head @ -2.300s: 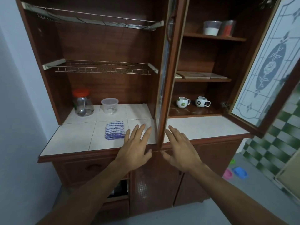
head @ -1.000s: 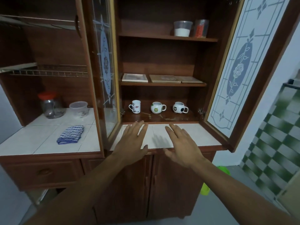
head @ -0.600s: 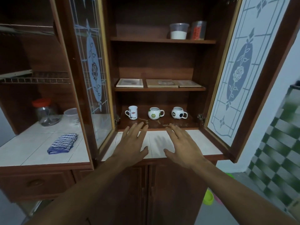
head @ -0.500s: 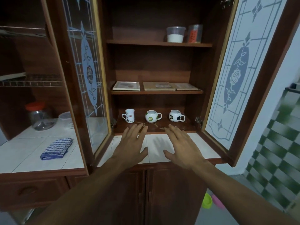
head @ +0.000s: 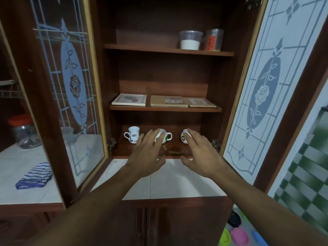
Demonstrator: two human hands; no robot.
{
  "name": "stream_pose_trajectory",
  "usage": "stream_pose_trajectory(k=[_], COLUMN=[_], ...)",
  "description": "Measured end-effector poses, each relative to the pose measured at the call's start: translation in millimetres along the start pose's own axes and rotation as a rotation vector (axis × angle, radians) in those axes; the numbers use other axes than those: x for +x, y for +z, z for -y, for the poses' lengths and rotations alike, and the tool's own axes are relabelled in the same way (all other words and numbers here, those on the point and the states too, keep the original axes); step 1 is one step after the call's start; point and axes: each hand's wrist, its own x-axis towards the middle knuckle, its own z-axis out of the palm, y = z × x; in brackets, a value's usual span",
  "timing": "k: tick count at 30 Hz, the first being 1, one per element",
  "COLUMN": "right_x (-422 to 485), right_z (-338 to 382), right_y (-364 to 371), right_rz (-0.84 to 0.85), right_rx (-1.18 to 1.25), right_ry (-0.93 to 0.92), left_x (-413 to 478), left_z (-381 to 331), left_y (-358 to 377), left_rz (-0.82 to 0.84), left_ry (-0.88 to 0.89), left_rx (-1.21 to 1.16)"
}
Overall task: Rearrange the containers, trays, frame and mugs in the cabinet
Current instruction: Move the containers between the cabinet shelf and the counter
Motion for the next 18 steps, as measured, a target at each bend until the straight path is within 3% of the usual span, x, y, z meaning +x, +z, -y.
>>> stream_pose_trajectory(k=[9, 18], right_x=[54.2, 115.2], right_z=[-56.3, -91.0], right_y=[4.5, -6.3], right_rz=[-0.025, -0.098], right_rx=[0.001, -0.106], right_ry=[-0.028, -0.026], left_x=[75.5, 156.8], left_z=[-2.8, 17.9], left_y=[17.9, 30.6], left_rz=[-0.004, -0.086], left_ry=[0.008, 0.131], left_rx=[0.106, 0.092])
